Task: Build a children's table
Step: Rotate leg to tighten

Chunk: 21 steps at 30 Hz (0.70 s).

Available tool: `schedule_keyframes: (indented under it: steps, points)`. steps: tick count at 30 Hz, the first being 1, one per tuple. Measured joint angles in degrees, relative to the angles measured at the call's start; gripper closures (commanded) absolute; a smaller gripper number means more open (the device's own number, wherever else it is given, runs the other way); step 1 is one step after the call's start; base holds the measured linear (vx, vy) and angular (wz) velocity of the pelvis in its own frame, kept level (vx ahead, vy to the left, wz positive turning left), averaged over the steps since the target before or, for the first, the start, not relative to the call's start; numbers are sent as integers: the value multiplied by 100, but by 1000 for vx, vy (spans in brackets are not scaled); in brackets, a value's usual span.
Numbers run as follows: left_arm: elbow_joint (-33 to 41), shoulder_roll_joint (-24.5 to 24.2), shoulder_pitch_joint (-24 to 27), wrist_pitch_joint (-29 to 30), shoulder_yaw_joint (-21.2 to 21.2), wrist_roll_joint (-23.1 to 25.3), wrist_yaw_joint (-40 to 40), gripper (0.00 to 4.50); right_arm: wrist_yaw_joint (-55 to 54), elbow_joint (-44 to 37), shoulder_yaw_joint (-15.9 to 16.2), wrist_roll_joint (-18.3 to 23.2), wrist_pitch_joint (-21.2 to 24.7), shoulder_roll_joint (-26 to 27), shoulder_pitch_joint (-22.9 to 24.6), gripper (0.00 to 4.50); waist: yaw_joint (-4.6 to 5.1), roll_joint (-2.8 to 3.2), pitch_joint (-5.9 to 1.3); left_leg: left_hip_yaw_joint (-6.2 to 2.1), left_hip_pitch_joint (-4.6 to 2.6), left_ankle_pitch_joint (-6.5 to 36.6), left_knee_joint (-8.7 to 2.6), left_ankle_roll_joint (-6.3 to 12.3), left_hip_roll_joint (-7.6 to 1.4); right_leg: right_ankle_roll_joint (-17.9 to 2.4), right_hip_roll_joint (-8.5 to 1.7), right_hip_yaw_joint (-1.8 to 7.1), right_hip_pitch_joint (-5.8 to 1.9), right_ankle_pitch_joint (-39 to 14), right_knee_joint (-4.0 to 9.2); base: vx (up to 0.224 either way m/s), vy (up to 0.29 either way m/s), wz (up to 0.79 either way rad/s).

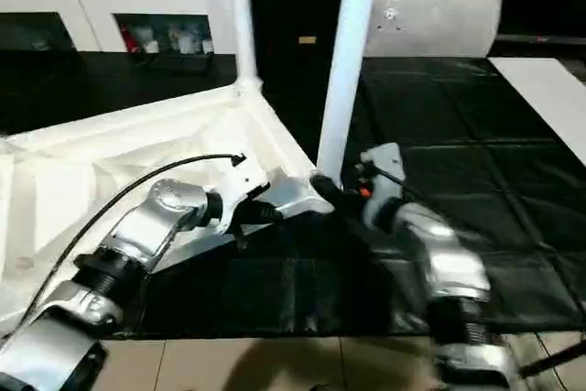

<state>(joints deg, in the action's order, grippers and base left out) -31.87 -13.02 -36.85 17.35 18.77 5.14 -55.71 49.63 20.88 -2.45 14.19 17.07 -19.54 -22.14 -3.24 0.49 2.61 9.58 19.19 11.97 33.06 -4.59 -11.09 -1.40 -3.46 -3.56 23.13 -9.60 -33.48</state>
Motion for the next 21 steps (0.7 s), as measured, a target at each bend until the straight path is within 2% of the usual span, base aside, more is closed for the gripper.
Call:
schedule_keyframes:
  steps: [7,11,14,15,18,21]
  points:
    - [106,-609,99,-672,217,-36,-981,450,1451,-29,315,117,-385,-628,71,88,-48,-1,2,-2,13,0,5,0,-3,-4,-4,-10,1,-3,2,0,0,0]
    - [218,-923,168,-971,378,-123,-1681,450,2117,-29,300,222,-545,-933,71,88,-184,-2,2,2,10,0,9,0,-4,-5,-4,-11,-1,-2,1,0,0,0]
    - [226,-1070,163,-1277,513,-139,-2109,450,2743,-78,529,377,-540,-1056,71,88,-224,-1,1,2,10,0,11,0,-4,-5,-5,-11,-2,-2,-1,0,0,0]
    - [226,-1091,163,-1321,537,-154,-2211,450,2898,-96,564,397,-540,-1098,71,115,-240,-1,1,2,11,0,12,0,-4,-5,-5,-11,-3,-2,-1,0,0,0]
    - [226,-1120,159,-1406,584,-156,-2379,450,3190,-178,666,423,-537,-1153,71,123,-290,-2,1,2,9,0,15,-1,-4,-6,-6,-11,-4,-2,-2,0,0,0]
    - [225,-1122,151,-1465,624,-165,-2513,450,3466,-225,839,434,-528,-1196,86,164,-329,-2,1,2,9,0,16,-1,-4,-6,-6,-11,-5,-2,-3,0,0,0]
